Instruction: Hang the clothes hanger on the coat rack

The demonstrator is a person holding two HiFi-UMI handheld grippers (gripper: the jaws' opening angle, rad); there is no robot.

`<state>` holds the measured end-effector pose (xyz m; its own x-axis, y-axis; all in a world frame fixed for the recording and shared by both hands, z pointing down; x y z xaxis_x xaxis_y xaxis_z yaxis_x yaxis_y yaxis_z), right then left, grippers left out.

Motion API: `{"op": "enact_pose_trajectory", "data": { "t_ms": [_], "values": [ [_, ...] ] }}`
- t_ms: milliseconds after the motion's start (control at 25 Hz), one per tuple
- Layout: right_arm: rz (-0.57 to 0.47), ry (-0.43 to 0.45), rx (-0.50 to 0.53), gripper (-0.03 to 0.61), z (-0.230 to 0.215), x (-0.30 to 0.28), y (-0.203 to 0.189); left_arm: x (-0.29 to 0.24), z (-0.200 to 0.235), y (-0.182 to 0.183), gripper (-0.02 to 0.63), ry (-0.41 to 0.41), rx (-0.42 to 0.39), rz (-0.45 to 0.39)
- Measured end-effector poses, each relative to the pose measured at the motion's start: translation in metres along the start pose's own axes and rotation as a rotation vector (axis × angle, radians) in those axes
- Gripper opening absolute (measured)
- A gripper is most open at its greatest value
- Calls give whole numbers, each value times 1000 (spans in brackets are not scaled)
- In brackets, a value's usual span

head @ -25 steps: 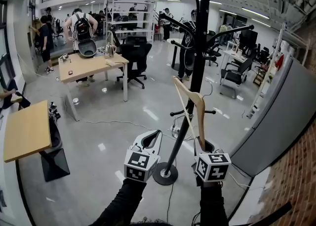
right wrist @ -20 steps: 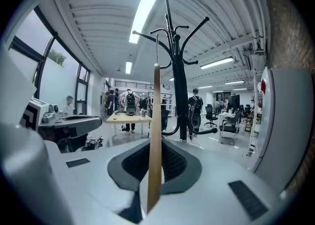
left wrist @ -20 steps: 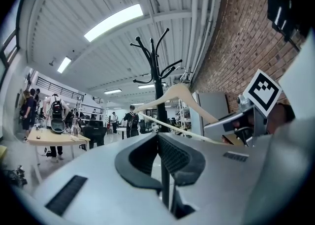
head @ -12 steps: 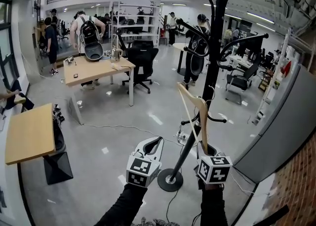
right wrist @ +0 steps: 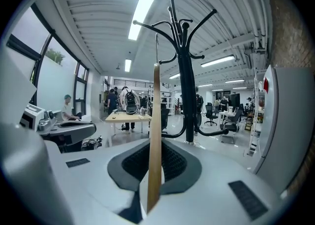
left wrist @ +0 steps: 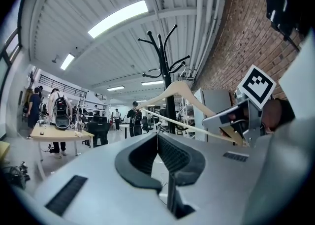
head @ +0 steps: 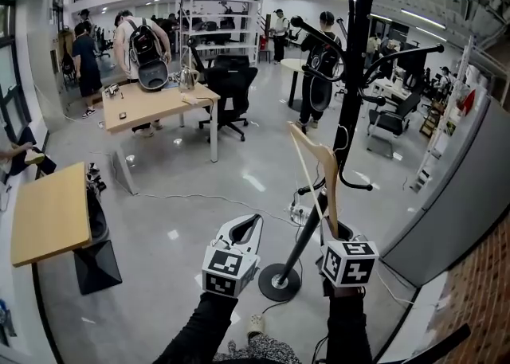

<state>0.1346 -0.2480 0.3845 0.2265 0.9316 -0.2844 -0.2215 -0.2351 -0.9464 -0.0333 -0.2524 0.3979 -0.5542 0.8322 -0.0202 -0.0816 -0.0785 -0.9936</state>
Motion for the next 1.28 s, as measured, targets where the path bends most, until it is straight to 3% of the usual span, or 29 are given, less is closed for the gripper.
{"op": "enact_pose_trajectory", "data": {
  "t_ms": [400, 1280],
  "values": [
    [1, 1, 3, 40, -9, -29, 6, -26, 14, -2, 11, -7, 3, -2],
    [-37, -38, 5, 40, -47, -105, 58, -108, 54, 17, 11, -32, -8, -17]
  ]
}}
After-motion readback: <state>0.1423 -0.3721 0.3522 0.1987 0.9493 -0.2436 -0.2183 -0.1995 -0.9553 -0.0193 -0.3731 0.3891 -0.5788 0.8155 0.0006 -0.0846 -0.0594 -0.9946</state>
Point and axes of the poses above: the fingertips, and each gripper's own axes: x backward along the fingers, z to its left, y out of its top, the point moved 1 cm from there along x, backward along the fingers, and after that the axes turned 8 degrees about x, right-handed, at the moved point
